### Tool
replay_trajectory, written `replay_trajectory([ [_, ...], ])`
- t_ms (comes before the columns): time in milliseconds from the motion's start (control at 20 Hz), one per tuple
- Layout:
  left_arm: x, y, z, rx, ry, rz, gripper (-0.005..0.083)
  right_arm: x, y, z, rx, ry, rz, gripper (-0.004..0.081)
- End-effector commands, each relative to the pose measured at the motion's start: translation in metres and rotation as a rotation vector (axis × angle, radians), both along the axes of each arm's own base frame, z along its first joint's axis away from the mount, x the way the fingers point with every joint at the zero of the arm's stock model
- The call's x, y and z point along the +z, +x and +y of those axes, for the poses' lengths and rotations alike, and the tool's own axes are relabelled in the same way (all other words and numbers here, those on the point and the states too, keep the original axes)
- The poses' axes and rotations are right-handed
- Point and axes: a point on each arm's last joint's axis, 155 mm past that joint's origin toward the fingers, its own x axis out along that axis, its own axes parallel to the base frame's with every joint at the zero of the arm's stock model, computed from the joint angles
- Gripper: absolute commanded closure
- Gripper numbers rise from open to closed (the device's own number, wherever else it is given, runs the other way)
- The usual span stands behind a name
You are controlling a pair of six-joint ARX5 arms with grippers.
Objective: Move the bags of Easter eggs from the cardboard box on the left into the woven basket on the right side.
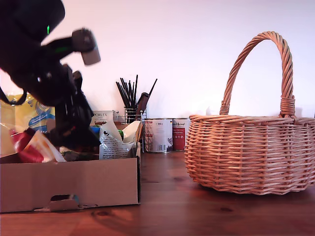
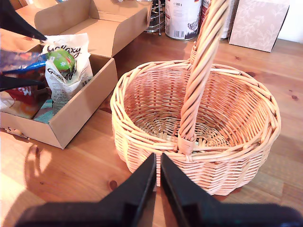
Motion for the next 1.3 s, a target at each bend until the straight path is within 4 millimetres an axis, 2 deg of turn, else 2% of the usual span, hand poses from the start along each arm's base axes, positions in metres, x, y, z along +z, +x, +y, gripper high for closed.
replay_trajectory([
  [0, -0.005, 0.007, 0.005, 0.002, 0.018, -0.007, -0.0007, 0.009, 0.000, 0.002, 0.008, 0.011, -0.021, 0.0783],
  [450, -0.021, 0.021, 0.038, 0.082, 0.047, 0.027, -0.0006, 0.009, -0.001, 0.005, 0.026, 0.019, -0.017, 0.0783],
  [650, -0.018, 0.019, 0.037, 0.073, 0.057, 0.034, -0.0007, 0.009, -0.002, 0.006, 0.030, 0.021, -0.017, 0.0783],
  [750, -0.025, 0.008, 0.033, 0.051, 0.089, 0.110, -0.0007, 0.009, -0.002, 0.006, 0.030, 0.021, -0.017, 0.0783],
  [850, -0.025, 0.005, 0.033, 0.049, 0.102, 0.136, -0.0007, 0.009, -0.002, 0.006, 0.030, 0.021, -0.017, 0.0783],
  [1250, -0.013, 0.024, 0.054, 0.102, 0.166, 0.057, -0.0006, 0.011, -0.001, 0.006, 0.030, 0.024, -0.023, 0.0783],
])
